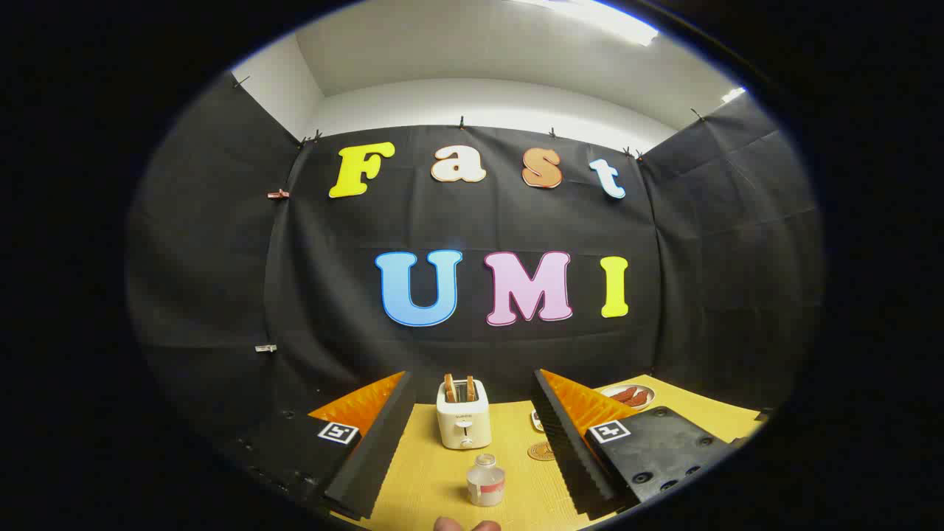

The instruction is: Take the bottle from table, then pour the juice into the cup, finally place the bottle on the coaster

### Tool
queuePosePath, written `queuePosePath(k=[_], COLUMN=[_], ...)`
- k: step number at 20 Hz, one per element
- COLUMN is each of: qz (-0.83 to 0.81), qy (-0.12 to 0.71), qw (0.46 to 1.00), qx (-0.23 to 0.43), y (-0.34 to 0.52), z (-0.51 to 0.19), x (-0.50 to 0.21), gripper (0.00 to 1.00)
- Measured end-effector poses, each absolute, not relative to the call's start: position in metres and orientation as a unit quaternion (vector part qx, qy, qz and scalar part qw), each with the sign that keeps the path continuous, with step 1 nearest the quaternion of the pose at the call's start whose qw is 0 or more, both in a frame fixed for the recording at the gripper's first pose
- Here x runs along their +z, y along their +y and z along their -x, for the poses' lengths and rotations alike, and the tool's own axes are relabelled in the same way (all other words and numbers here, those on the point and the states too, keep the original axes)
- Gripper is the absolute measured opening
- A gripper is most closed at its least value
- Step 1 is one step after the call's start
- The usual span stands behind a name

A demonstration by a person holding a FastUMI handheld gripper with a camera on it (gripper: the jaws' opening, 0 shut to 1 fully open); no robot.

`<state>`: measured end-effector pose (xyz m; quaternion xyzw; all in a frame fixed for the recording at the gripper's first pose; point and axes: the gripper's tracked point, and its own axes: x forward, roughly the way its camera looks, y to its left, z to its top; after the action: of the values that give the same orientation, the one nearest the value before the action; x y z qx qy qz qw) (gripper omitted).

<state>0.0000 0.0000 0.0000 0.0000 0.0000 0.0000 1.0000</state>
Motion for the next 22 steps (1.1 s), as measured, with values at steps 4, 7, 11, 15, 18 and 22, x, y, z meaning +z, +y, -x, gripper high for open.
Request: queuePosePath(k=[4, 7, 11, 15, 18, 22], qz=[-0.001, -0.002, -0.002, -0.006, -0.003, -0.017], qy=[0.006, 0.008, 0.007, 0.006, 0.002, 0.000], qw=[1.000, 1.000, 1.000, 1.000, 1.000, 1.000], qx=[0.000, 0.002, 0.001, -0.003, -0.009, -0.004], y=[0.001, 0.001, -0.003, -0.010, -0.015, -0.013], z=[0.001, 0.000, -0.003, -0.005, -0.005, -0.008], x=[-0.004, -0.007, -0.007, -0.010, -0.012, -0.024], gripper=[0.97, 0.97, 0.97, 0.97, 0.97, 0.97])
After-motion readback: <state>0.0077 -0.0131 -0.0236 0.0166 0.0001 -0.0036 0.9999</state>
